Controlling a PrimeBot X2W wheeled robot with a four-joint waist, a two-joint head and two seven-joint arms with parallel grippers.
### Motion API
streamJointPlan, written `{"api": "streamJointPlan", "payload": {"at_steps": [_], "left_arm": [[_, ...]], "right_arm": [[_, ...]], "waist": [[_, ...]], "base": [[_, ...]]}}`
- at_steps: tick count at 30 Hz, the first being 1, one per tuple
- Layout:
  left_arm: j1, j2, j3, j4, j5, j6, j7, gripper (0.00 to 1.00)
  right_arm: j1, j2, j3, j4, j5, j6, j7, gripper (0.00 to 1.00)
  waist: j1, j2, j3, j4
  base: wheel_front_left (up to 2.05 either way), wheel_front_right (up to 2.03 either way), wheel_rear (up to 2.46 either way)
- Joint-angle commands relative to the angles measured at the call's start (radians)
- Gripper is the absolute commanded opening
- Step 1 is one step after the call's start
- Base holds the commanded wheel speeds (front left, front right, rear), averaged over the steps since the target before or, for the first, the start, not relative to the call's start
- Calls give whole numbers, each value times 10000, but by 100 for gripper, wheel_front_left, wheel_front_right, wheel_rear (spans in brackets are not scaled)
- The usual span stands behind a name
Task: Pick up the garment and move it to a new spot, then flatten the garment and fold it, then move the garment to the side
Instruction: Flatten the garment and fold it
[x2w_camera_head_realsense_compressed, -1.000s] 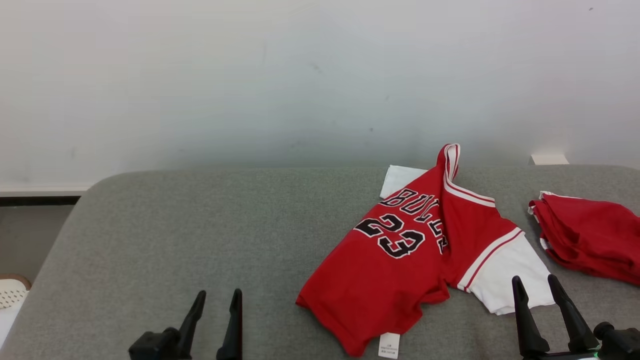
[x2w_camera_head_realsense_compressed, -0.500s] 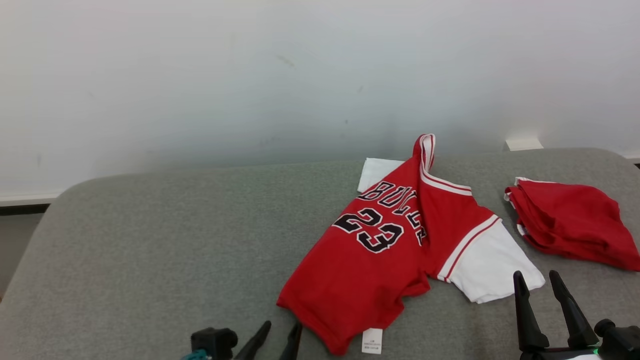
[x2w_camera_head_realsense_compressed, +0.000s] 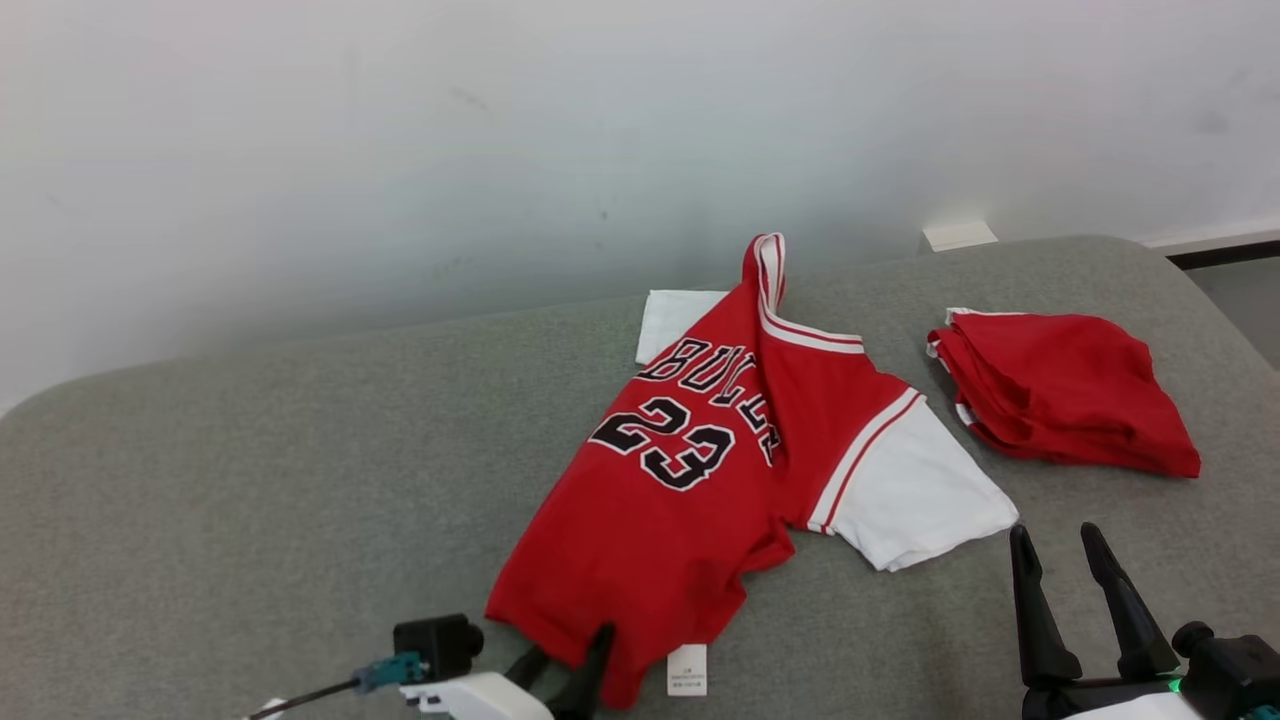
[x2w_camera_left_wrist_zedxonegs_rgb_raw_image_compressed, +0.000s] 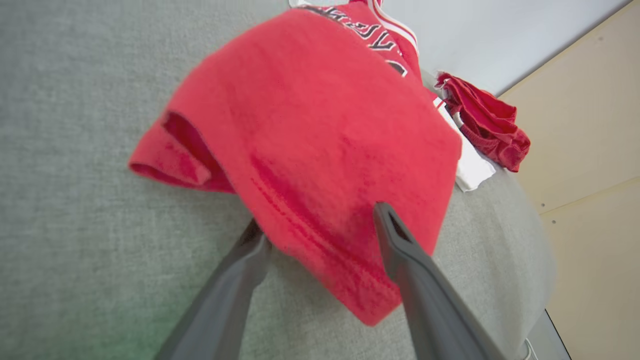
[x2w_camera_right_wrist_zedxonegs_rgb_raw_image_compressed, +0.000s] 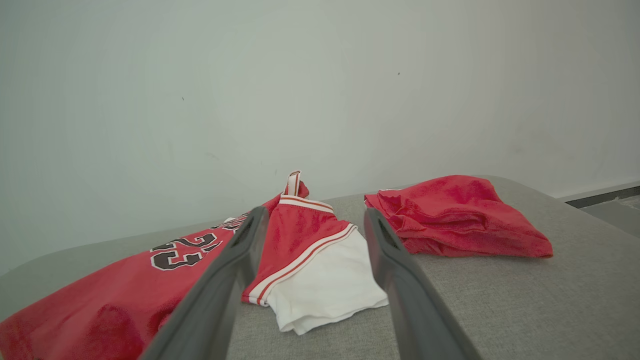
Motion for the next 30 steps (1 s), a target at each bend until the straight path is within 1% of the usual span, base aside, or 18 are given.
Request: {"api": "streamJointPlan", "payload": {"at_steps": [1,2,3,6,8,10,14,17,20,22,25,26,27,30], "left_arm": [[-196,124,-37,40,-83,-25,-162,81],[-337,144,-74,25,-137,-26,-306,16],[-428,177,-87,-15,-208,-27,-443,0],[-599,371,18,-141,-413,-23,-887,0],[-790,603,146,-224,-350,-16,-1191,0],[-855,686,231,-246,-333,14,-1306,0],[-1275,1175,497,-262,69,375,-1670,0],[-1822,1419,593,-74,264,533,-1653,0],[-2616,1642,753,483,377,632,-1606,0],[-3161,1775,840,1128,416,764,-1674,0],[-3805,1699,757,2223,595,815,-1755,0],[-3983,1610,703,2545,642,763,-1784,53],[-4115,1530,658,2823,666,688,-1847,100],[-4290,1349,605,3475,695,537,-2063,100]], "right_arm": [[-130,14,19,12,-41,1,-26,100],[-146,13,0,9,-42,1,-26,100],[-151,16,-32,-4,-49,1,-26,100],[-63,26,-138,-29,-74,1,-27,100],[3,53,-141,-15,-104,1,-27,100],[0,59,-131,-21,-102,1,-27,100],[-54,78,-106,-97,-89,1,-27,100],[-105,21,-111,-51,-114,1,-27,100],[-278,-25,-47,-12,-86,1,-27,100],[-329,-28,51,11,-87,1,-25,100],[-506,-87,206,96,-53,1,-27,100],[-565,-106,230,142,-45,1,-27,100],[-604,-112,239,168,-31,1,-27,100],[-592,-126,180,276,-22,1,-27,100]], "waist": [[0,-1,42,-92],[0,-1,46,-117],[0,-1,42,-130],[0,-1,17,-88],[0,-1,1,-20],[0,-1,1,-3],[0,-1,98,25],[0,-1,262,50],[0,-1,479,22],[0,-1,604,-31],[0,-1,753,-157],[0,-1,783,-181],[0,-1,802,-190],[0,-1,804,-149]], "base": [[0,0,0],[0,0,0],[0,0,0],[0,0,0],[0,0,0],[0,0,0],[0,0,0],[0,0,0],[0,0,0],[0,0,0],[0,0,0],[0,0,0],[0,0,0],[0,0,0]]}}
